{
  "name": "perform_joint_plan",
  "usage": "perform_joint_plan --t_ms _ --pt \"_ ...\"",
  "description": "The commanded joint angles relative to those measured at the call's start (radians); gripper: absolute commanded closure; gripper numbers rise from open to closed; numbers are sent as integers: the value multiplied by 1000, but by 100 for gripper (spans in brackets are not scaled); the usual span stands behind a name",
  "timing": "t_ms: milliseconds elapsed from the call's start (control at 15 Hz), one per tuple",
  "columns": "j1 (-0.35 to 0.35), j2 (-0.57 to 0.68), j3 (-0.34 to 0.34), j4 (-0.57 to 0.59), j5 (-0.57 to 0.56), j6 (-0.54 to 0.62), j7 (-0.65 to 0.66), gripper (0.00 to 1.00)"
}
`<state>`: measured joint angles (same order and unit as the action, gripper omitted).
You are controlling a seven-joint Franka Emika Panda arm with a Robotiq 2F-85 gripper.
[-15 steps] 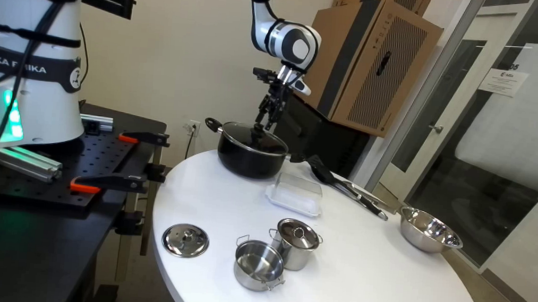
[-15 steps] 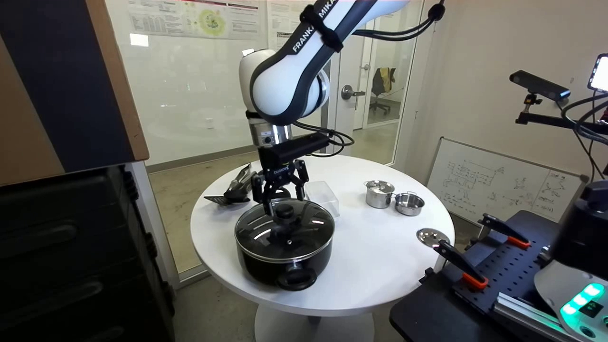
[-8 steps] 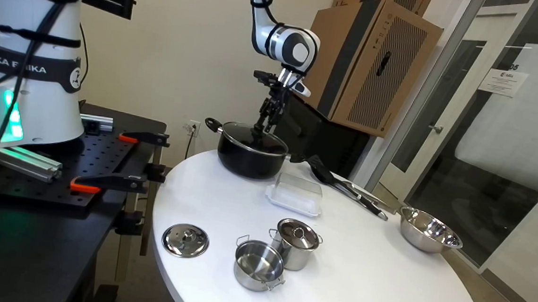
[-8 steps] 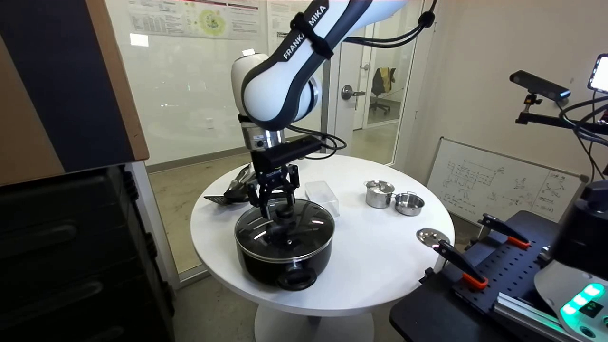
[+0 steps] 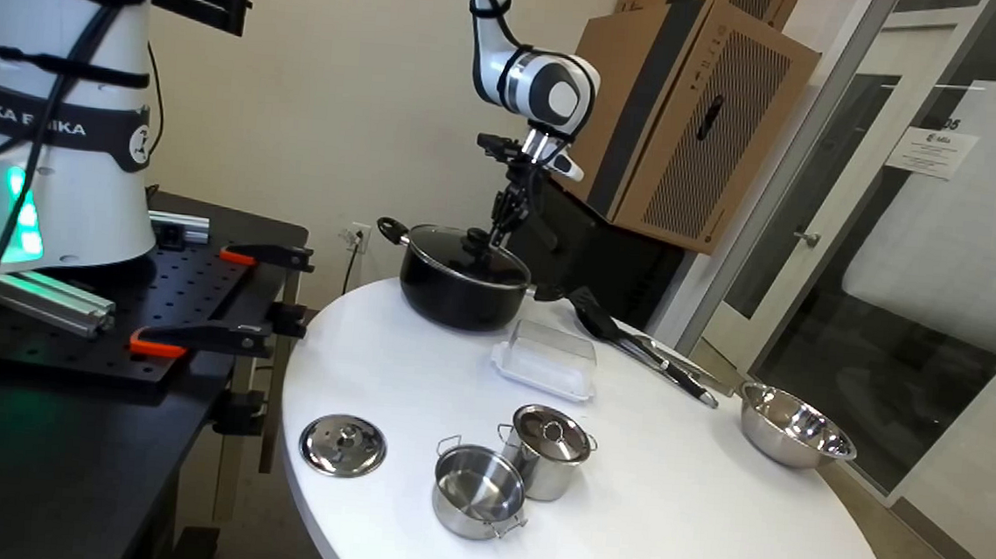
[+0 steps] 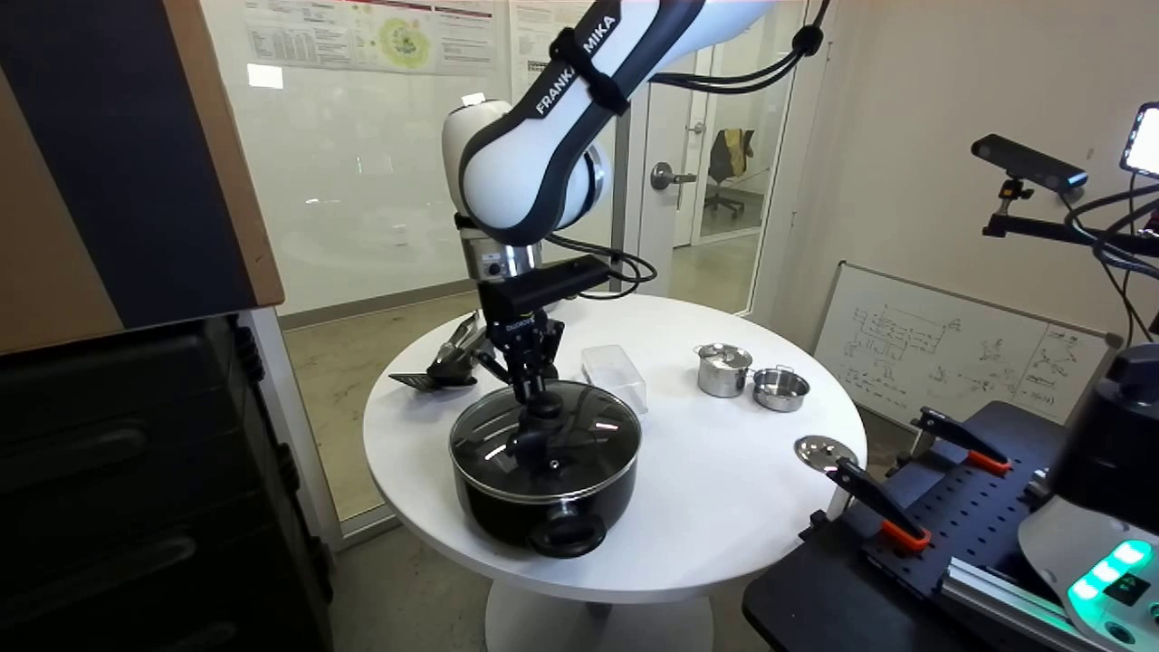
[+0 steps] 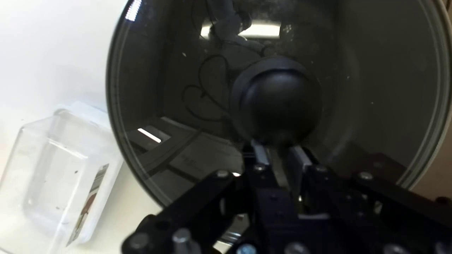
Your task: Place the lid on the table
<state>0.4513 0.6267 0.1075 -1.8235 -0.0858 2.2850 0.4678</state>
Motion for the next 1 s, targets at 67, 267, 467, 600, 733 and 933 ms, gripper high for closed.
perform_joint_plan --t_ms 67,267,467,600,733,933 --pt "12 18 -11 28 -6 -12 36 100" --pt "9 1 -7 20 2 -16 47 72" --pt "6 -36 2 1 5 -16 35 52" --pt "7 -75 10 -23 4 -18 29 37" --pt "8 -107 17 -43 0 -24 28 23" --pt "8 -141 20 -81 -8 -46 31 2"
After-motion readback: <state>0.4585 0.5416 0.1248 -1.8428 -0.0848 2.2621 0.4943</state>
